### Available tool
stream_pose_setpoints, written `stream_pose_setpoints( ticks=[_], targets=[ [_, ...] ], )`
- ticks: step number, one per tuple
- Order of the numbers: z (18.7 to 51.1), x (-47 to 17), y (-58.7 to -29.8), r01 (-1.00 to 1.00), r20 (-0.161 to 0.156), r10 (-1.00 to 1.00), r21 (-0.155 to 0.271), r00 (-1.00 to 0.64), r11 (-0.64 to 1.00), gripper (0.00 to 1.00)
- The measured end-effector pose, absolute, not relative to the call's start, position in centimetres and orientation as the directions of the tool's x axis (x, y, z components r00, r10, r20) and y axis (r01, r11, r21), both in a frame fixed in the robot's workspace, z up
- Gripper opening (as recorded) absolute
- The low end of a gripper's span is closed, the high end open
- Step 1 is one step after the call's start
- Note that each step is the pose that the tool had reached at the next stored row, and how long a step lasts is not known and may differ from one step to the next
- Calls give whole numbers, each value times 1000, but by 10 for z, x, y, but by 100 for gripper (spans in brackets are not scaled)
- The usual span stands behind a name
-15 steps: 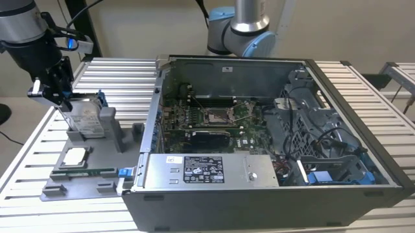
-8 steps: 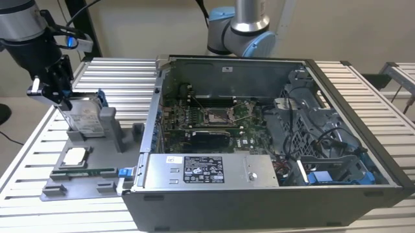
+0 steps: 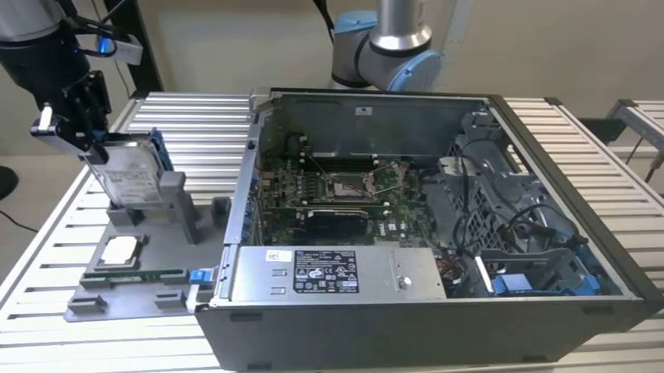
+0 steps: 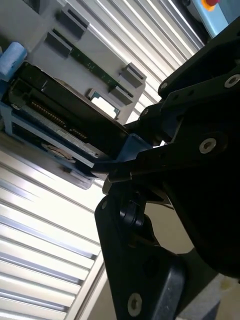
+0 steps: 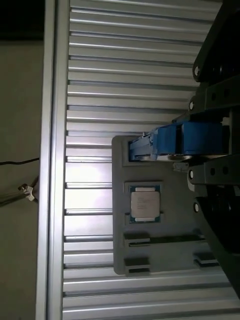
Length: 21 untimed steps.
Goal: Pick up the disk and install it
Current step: 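Pick up the disk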
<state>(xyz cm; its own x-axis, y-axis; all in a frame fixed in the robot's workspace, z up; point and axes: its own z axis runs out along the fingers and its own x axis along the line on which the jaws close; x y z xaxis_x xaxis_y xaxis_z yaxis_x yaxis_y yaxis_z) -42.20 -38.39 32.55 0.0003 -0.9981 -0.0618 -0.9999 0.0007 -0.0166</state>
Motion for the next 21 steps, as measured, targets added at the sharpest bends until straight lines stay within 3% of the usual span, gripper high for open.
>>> stream_pose_setpoints(
  ticks=[21],
  targets=[
    [407, -422, -384, -1000, -62, -998, -16, 0, 1, 0]
  ],
)
